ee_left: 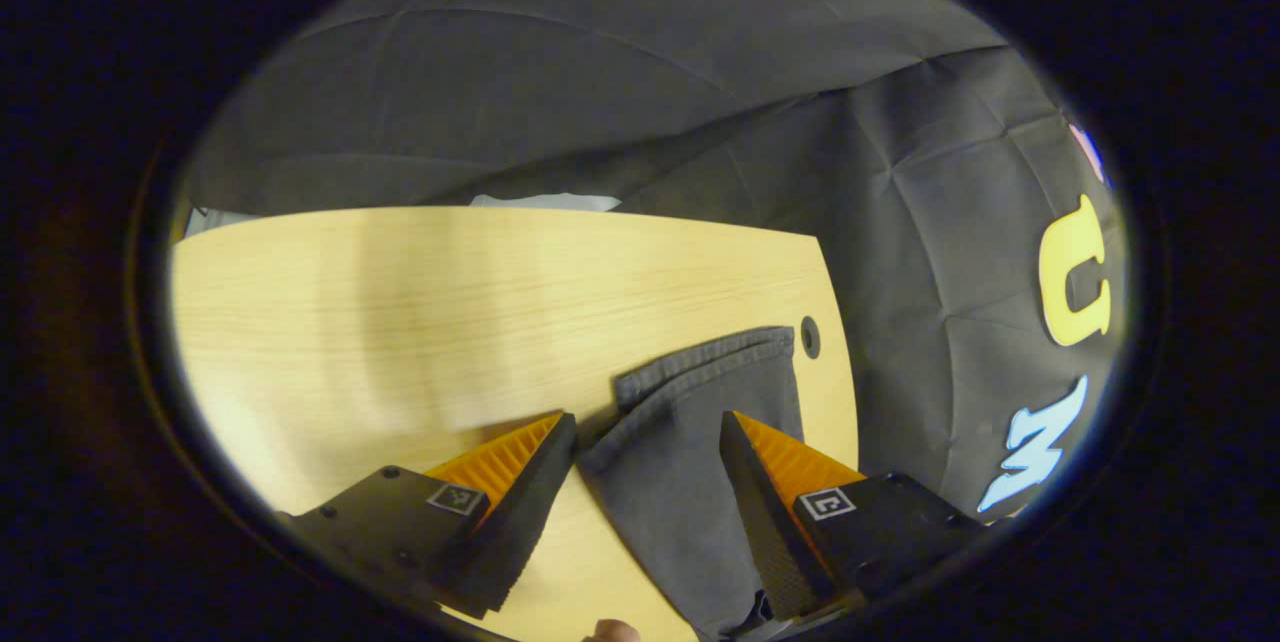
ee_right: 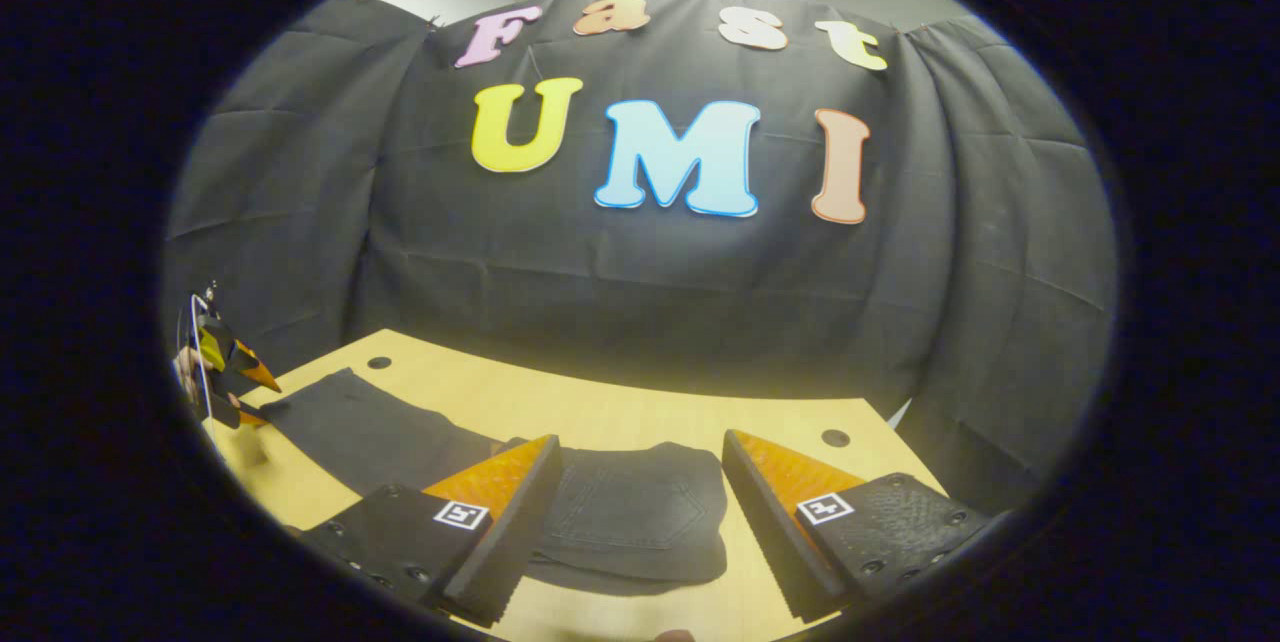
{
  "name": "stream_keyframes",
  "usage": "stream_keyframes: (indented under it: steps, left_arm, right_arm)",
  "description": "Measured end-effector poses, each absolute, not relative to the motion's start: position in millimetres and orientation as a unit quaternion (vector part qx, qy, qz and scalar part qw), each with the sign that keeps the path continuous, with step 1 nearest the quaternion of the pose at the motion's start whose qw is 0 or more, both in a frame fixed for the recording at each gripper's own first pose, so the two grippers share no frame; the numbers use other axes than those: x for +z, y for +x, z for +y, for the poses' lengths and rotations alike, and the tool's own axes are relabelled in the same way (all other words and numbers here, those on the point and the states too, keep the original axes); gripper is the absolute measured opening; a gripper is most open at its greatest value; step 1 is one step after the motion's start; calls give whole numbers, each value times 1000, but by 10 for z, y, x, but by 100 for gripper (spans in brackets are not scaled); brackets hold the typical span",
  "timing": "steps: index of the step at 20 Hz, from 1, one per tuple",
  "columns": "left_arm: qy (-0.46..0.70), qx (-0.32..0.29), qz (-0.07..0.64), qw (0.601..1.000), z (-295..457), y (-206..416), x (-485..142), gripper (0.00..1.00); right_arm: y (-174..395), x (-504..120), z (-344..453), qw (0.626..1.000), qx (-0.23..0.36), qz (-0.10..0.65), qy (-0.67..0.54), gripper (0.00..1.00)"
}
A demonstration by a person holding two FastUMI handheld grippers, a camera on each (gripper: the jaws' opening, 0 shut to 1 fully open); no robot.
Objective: Grasp the waist and the cuffs of the jeans and fold them to make the two legs overlap; first hold the waist and fold one-third of the jeans toward the cuffs, then hold the cuffs and fold the remaining one-third in the same direction to finish folding.
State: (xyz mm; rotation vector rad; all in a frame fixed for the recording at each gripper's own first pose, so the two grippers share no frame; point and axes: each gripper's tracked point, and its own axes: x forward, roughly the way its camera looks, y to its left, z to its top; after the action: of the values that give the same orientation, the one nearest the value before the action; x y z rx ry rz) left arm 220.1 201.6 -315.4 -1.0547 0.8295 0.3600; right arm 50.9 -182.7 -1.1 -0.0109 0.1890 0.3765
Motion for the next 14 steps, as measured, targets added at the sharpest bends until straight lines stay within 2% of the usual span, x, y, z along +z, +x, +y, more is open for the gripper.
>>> stream_keyframes:
  steps: [5,7,12,14]
  left_arm:
    - [-432,135,390,802,1860,2643,-3214,98]
    - [-391,123,401,820,1756,2660,-3253,93]
    - [-246,98,382,885,1609,2805,-3434,42]
    - [-169,98,381,904,1599,2820,-3465,42]
  right_arm:
    - [564,-55,-1917,980,163,116,-3,94]
    - [558,-99,-1915,979,160,124,-3,95]
    - [526,-226,-1916,976,158,147,-13,95]
    - [512,-236,-1924,976,158,149,-16,95]
